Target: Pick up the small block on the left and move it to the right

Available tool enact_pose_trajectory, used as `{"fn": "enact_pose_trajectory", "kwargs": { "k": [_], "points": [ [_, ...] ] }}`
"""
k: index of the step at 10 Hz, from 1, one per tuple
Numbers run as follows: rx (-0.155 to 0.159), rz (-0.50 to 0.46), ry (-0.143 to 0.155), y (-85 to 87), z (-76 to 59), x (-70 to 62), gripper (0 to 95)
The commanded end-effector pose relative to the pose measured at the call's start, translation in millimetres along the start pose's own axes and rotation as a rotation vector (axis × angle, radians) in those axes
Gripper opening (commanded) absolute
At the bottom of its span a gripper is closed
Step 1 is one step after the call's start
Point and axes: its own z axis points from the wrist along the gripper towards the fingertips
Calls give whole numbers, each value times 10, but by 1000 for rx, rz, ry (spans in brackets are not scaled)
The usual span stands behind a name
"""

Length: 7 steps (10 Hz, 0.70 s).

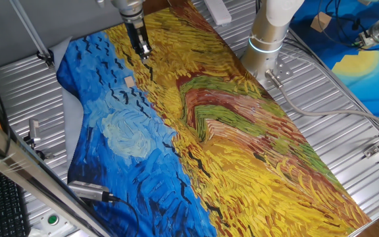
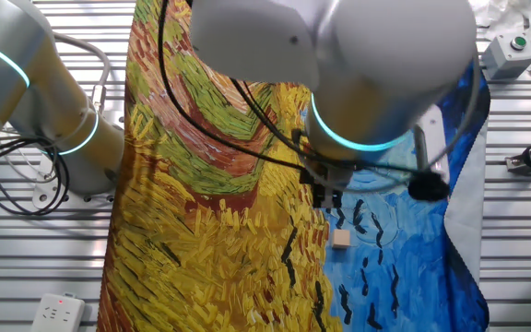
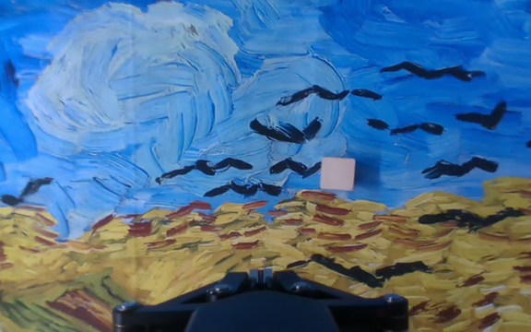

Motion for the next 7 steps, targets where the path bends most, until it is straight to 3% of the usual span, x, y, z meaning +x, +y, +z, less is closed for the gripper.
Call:
{"fn": "enact_pose_trajectory", "kwargs": {
  "k": [1,7],
  "points": [
    [20,40,42,5,-5,4,0],
    [62,189,39,5,-5,4,0]
  ]
}}
